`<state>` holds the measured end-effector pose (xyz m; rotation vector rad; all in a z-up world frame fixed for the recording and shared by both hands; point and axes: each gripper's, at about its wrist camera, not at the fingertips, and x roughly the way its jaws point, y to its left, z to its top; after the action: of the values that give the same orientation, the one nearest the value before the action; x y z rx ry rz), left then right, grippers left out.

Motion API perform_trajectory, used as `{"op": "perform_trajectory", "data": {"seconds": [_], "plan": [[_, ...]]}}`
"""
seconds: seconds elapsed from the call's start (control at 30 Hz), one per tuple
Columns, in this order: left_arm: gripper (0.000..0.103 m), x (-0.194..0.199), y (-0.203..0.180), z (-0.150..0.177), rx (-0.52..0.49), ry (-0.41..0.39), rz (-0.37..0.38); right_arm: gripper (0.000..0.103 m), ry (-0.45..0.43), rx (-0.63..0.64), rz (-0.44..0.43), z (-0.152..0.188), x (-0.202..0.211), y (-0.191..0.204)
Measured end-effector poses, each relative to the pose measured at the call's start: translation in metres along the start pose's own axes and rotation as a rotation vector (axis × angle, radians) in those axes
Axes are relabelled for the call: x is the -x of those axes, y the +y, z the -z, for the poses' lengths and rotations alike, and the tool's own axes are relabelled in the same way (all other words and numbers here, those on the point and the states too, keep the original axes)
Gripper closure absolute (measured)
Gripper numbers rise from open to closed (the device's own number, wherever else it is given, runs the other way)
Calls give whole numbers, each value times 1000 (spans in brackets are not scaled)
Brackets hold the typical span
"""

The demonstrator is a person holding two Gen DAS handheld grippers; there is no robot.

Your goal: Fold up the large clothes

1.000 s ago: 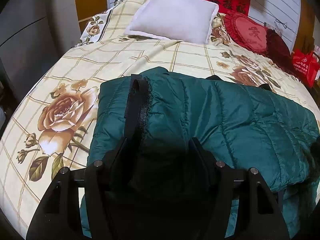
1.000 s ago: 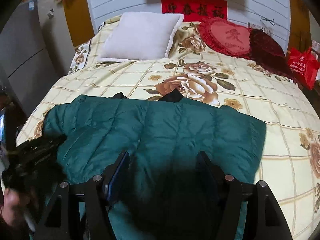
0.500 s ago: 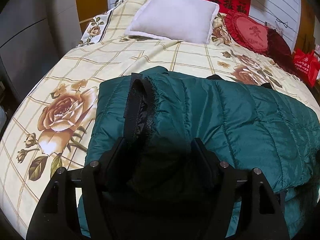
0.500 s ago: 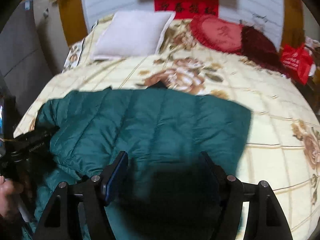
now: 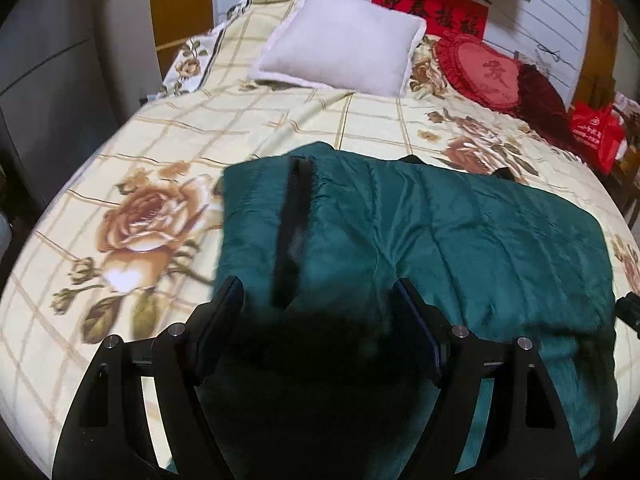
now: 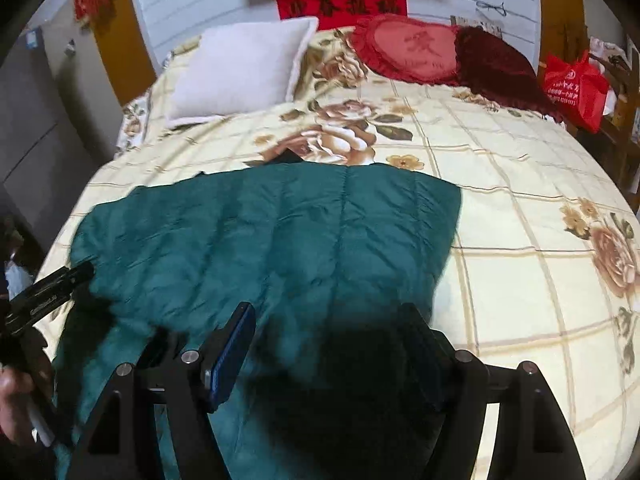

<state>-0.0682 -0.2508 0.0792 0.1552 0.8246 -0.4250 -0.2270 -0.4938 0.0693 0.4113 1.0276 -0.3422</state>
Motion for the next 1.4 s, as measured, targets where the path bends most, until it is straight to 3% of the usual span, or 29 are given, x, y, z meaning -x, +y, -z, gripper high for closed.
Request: {"op": "perform_trajectory", "data": {"seconds": [0.53,1.0,1.4], "plan": [[26,109,45,77,-4,-15,7,31,5,-4,-30,85,81,4],[26,140,71,125,42,11,38,31,-72,-5,-107,120,123,23],[26,149,84,149,65,38,58,31,-60,10,-90,137,133,24]]}}
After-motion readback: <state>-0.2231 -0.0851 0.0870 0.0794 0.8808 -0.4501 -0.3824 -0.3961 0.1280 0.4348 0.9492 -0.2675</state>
